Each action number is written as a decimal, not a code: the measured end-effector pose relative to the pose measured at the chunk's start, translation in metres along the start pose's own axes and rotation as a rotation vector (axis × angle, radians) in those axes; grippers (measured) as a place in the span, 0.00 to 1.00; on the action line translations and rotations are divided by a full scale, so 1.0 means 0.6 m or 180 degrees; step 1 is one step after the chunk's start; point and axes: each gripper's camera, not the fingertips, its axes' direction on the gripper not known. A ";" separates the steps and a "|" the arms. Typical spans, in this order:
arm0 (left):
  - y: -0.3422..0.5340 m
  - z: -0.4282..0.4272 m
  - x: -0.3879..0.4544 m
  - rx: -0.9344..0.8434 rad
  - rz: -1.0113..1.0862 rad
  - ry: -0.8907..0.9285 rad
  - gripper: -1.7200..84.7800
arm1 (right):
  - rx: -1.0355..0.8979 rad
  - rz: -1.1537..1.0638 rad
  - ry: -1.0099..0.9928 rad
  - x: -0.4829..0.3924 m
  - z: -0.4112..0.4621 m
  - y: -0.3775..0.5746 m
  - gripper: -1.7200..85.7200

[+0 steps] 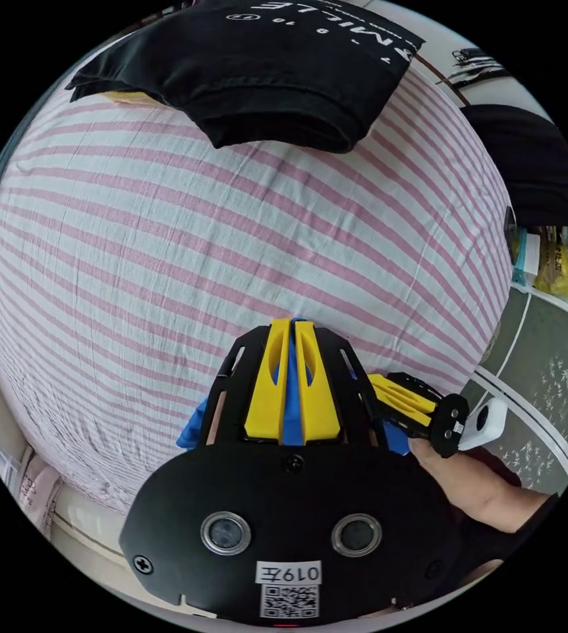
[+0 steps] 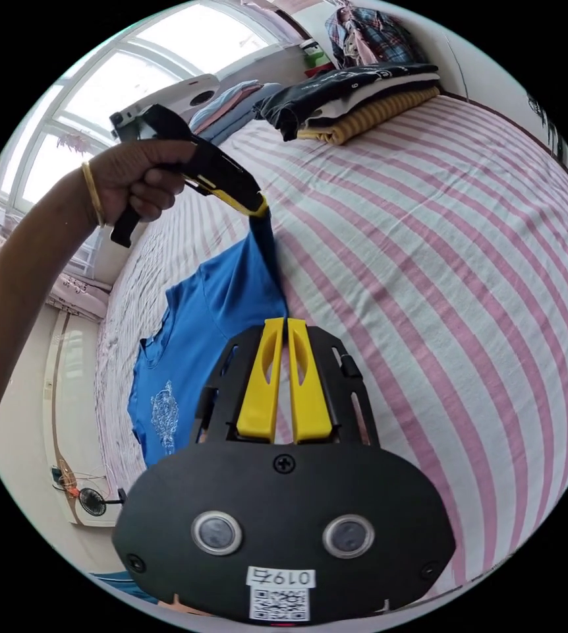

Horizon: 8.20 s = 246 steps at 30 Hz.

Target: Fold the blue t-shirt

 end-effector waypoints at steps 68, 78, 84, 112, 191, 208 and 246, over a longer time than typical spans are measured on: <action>0.544 0.453 -0.233 0.2133 -0.1368 0.0508 0.03 | -0.0179 -0.4533 0.1618 -0.264 0.129 0.016 0.02; 0.554 0.472 -0.214 0.2220 -0.1529 0.0533 0.03 | -0.0272 -0.3056 0.0854 -0.227 0.073 -0.003 0.04; 0.548 0.475 -0.206 0.2197 -0.1533 0.0559 0.03 | -0.0760 -0.2029 -0.0055 -0.182 0.079 0.039 0.11; 0.489 0.455 -0.189 0.2105 -0.1391 0.0536 0.03 | -0.0228 -0.5680 0.2139 -0.349 0.209 0.321 0.03; 1.036 0.914 0.109 0.2362 -0.2113 0.0611 0.03 | -0.1301 -0.2861 0.0621 -0.337 0.076 0.042 0.01; 1.333 1.062 -0.048 0.3037 -0.3276 0.0543 0.03 | -0.0814 -0.2593 0.0341 -0.401 0.111 -0.089 0.01; 1.835 1.418 0.449 0.2186 -0.3494 0.1945 0.13 | -0.2460 -0.1990 0.0155 -0.173 -0.004 0.312 0.12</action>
